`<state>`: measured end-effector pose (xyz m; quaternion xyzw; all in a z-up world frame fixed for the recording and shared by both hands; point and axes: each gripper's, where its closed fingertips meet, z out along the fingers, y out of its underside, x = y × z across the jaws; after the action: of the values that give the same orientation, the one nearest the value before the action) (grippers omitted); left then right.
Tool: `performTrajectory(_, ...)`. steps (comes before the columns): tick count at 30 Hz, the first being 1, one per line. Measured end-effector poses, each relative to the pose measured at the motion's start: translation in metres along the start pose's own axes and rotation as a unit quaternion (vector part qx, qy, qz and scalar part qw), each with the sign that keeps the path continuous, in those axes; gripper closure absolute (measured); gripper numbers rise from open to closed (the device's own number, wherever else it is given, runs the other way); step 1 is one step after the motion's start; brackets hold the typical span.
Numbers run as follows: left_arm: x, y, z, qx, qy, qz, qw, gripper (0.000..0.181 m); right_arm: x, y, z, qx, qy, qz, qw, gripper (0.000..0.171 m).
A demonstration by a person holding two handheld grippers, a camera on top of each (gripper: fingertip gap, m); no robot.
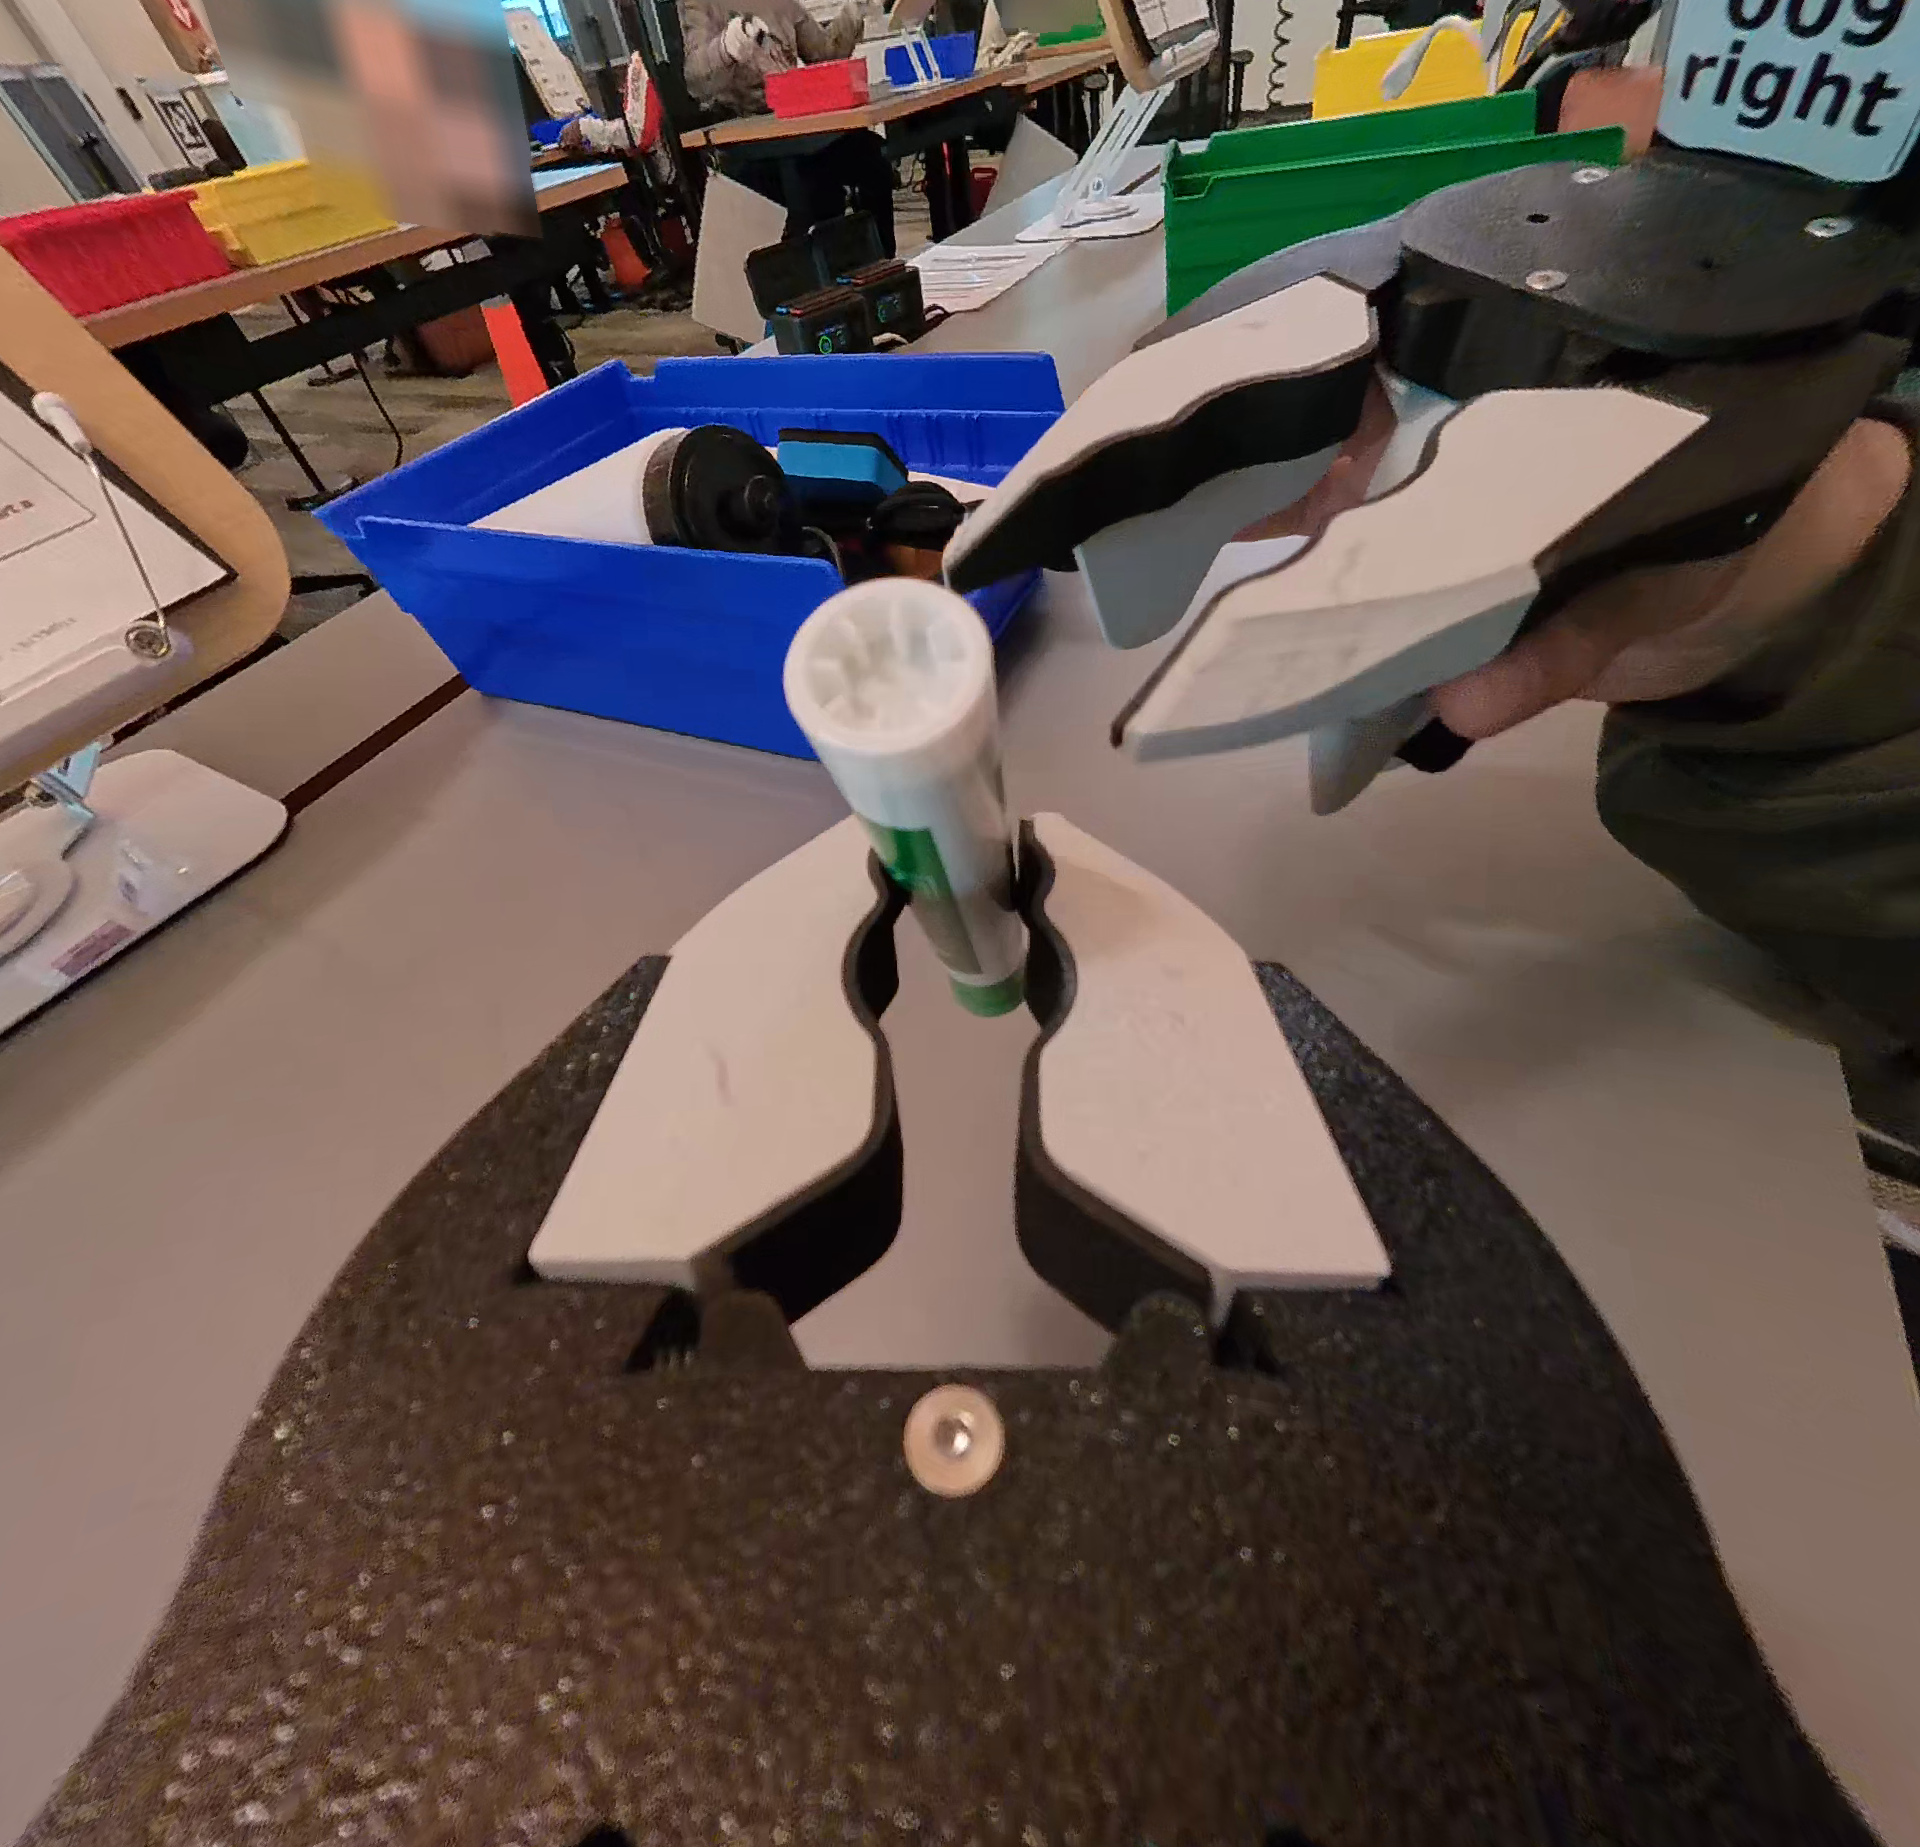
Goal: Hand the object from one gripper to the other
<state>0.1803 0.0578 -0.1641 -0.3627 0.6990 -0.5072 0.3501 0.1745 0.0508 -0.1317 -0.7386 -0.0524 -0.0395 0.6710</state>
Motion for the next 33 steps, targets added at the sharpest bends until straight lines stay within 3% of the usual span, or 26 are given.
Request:
performTrajectory(26, -0.002, 0.003, -0.011, 0.008, -0.015, -0.012, 1.0, 0.162, 0.002, 0.004, 0.001, -0.006, 0.001, -0.007, 1.0, 0.133)
performTrajectory(33, -0.01, 0.012, -0.008, -0.019, -0.061, 0.035, 0.997, 0.162, -0.007, -0.011, 0.007, 0.024, -0.012, 0.014, 1.0, 0.121)
